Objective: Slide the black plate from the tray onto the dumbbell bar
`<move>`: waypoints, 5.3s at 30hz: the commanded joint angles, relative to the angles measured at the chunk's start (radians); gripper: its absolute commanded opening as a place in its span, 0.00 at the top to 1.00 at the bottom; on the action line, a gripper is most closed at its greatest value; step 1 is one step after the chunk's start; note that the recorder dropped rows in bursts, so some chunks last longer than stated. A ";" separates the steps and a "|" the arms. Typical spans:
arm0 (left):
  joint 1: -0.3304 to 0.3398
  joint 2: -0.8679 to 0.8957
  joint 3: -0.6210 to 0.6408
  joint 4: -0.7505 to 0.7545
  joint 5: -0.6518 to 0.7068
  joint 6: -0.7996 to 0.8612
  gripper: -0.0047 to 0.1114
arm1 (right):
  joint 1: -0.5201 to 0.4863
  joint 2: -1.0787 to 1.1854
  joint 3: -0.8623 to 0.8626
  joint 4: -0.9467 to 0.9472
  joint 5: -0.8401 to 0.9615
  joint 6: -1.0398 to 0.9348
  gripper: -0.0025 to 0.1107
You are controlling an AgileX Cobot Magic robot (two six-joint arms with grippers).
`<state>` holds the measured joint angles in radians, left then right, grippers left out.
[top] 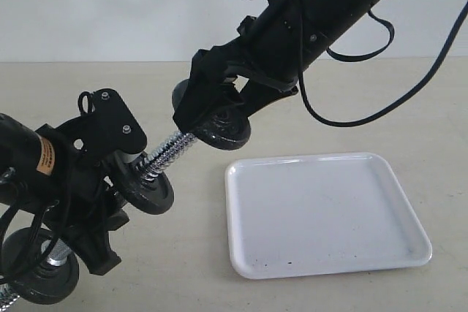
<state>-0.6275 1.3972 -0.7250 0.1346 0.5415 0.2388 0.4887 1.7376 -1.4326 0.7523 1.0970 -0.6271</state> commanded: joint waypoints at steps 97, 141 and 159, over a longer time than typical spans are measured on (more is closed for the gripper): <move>0.002 -0.030 -0.019 0.135 -0.327 -0.209 0.92 | -0.078 -0.050 -0.103 0.090 0.124 0.174 0.98; -0.002 -0.121 -0.019 0.105 -0.317 -0.209 0.92 | -0.080 0.052 -0.103 0.255 0.124 0.004 0.98; -0.025 -0.121 -0.019 0.059 -0.360 -0.171 0.92 | -0.080 0.052 -0.103 0.258 0.124 -0.015 0.98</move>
<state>-0.6474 1.3203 -0.7061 0.1823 0.5154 0.0678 0.4089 1.8036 -1.5228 0.9461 1.2177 -0.6279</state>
